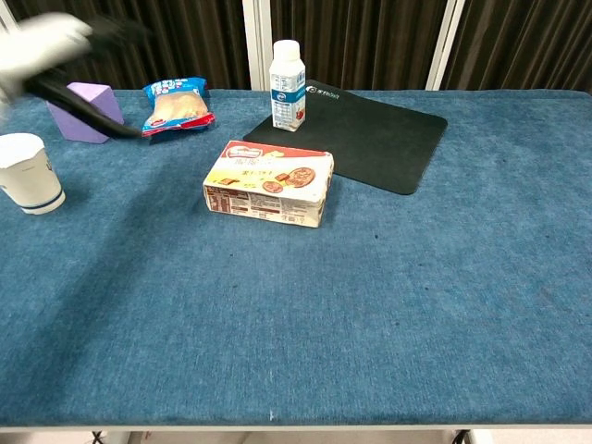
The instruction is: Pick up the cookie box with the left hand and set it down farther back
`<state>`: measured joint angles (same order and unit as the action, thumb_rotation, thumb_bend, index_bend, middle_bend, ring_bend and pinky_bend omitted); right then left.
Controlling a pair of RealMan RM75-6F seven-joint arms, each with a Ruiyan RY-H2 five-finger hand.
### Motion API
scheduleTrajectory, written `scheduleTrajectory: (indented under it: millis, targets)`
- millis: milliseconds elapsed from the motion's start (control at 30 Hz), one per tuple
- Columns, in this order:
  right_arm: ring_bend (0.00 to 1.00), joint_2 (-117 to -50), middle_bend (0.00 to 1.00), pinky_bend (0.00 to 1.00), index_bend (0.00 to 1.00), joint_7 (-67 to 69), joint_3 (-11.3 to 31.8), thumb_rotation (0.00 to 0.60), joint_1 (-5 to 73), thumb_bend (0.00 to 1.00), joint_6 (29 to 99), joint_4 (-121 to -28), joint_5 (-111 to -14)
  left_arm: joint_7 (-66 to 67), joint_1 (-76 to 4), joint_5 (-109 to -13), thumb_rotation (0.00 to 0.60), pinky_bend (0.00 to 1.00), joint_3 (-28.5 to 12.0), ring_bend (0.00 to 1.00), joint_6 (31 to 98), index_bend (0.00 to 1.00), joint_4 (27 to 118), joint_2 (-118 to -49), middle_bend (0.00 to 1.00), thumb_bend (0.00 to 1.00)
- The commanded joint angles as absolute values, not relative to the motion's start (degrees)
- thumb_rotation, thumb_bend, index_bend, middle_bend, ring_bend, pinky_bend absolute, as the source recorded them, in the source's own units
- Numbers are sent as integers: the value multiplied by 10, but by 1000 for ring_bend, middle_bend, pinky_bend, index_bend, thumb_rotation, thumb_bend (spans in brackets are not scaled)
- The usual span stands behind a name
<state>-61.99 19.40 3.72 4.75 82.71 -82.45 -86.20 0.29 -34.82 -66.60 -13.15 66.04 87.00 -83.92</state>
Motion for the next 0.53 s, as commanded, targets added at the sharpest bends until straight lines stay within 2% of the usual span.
scheduleTrajectory:
  millis: [33, 300, 533]
  targets:
    - [0, -621, 0, 0, 0, 206, 39, 600, 51, 0, 822, -810, -859, 71, -270, -679, 600, 4, -112, 0, 758, 0, 958, -743, 0, 0]
    - [0, -628, 0, 0, 0, 198, 41, 600, 53, 0, 834, -808, -869, 82, -169, -710, 600, 4, -47, 0, 831, 0, 1016, -644, 0, 0]
    - [0, -638, 0, 0, 0, 184, 35, 600, 55, 0, 847, -815, -892, 43, -89, -749, 600, 2, 10, 0, 882, 0, 997, -640, 0, 0]
